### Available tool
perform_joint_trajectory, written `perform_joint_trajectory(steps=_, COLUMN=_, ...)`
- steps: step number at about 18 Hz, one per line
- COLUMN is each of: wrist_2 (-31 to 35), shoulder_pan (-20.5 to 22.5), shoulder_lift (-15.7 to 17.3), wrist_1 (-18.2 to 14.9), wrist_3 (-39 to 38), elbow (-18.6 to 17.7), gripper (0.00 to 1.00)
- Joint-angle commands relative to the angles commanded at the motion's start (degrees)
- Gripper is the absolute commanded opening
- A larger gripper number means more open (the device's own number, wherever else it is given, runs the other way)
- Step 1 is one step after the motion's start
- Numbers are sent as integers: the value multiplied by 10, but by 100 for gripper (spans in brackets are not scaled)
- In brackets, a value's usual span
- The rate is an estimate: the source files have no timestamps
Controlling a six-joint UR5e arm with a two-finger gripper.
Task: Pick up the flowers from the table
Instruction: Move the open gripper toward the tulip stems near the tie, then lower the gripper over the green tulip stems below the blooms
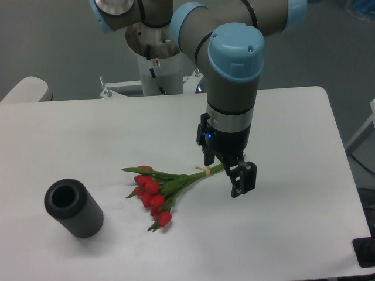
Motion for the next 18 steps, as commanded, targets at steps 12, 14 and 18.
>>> perform_joint_trajectory(steps=12, wrist_2=3, shoulder_pan=-7, shoulder_lift=11, wrist_1=0, wrist_3=-28, elbow=-52, gripper=99)
perform_joint_trajectory(steps=14, wrist_2=3, shoulder_pan=-10, shoulder_lift=16, wrist_1=1, wrist_3=-61, elbow=-75, gripper=99)
perform_joint_trajectory(steps=18, wrist_2=4, shoulder_pan=-11, shoulder_lift=28, wrist_1=4, wrist_3=-105, elbow=-130, gripper=100)
